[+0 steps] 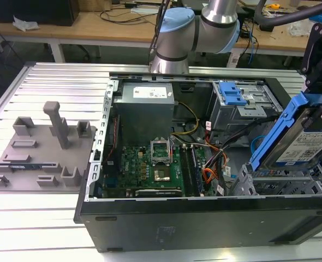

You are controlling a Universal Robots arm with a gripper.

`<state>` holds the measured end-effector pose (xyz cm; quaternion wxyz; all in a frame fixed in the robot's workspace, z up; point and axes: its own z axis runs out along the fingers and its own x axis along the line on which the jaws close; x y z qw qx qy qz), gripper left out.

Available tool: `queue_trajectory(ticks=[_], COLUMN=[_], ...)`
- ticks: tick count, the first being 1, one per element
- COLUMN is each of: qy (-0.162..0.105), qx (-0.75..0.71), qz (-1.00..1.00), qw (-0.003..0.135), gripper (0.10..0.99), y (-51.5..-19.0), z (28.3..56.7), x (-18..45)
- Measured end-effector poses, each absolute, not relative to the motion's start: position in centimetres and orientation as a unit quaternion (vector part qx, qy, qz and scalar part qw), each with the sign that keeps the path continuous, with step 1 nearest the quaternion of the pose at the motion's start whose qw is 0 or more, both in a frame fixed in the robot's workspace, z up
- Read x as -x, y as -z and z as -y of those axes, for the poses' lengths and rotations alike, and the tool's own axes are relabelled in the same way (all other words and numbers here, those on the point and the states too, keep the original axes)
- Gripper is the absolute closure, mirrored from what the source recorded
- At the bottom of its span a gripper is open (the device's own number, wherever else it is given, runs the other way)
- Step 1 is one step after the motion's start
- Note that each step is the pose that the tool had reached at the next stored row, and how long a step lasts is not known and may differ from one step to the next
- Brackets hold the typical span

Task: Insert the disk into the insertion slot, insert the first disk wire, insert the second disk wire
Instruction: 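Insert the disk into the insertion slot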

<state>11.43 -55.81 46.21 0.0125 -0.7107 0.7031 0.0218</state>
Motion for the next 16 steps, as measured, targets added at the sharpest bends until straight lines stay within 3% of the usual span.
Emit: queue_trajectory(ticks=[16], qy=[-0.022], qx=[0.711], qz=[-0.703], qw=[0.012], gripper=[0.722], y=[-44.7], z=[55.8], x=[-11.4])
